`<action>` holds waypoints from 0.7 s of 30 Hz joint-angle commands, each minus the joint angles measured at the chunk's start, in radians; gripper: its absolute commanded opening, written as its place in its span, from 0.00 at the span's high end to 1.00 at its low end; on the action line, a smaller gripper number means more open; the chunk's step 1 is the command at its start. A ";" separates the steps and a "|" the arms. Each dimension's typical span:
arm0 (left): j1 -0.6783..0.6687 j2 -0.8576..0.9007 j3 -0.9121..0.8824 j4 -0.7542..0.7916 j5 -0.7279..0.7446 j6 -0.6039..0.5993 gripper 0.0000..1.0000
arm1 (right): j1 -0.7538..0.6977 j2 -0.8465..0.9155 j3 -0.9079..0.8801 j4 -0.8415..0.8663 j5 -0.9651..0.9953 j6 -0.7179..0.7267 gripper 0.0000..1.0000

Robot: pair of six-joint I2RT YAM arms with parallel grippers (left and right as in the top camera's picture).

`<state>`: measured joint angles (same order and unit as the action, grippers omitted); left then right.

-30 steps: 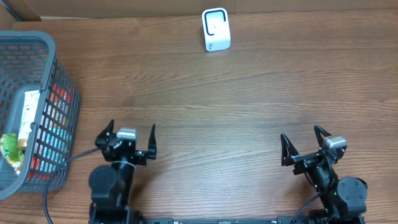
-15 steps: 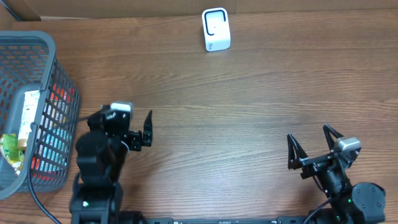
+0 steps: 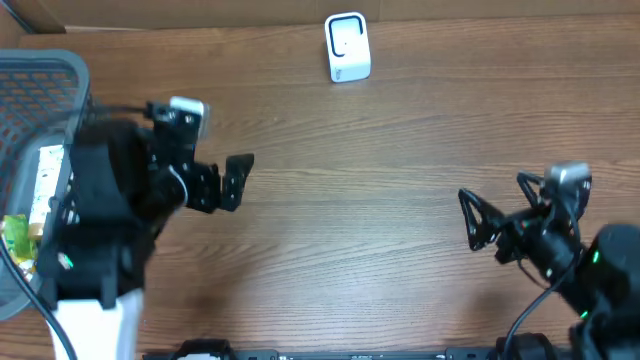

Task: Scan the item barcode
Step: 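Raise the right gripper aside and reach the left gripper into the basket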

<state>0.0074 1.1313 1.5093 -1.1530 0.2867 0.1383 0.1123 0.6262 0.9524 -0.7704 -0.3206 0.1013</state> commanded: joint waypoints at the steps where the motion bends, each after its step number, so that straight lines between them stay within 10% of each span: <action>1: 0.005 0.167 0.307 -0.179 0.092 0.014 0.00 | 0.005 0.134 0.194 -0.108 -0.045 0.002 0.00; 7: 0.005 0.345 0.713 -0.412 0.108 0.012 0.00 | 0.005 0.373 0.517 -0.389 -0.048 0.002 0.00; 16: 0.035 0.365 0.753 -0.350 0.093 -0.063 0.03 | 0.005 0.487 0.552 -0.383 -0.149 0.002 0.00; 21: 0.275 0.365 0.800 -0.362 0.002 -0.222 0.02 | 0.005 0.531 0.552 -0.401 -0.144 0.002 0.00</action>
<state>0.1635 1.4986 2.2707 -1.5116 0.3595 0.0284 0.1123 1.1439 1.4792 -1.1690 -0.4461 0.1043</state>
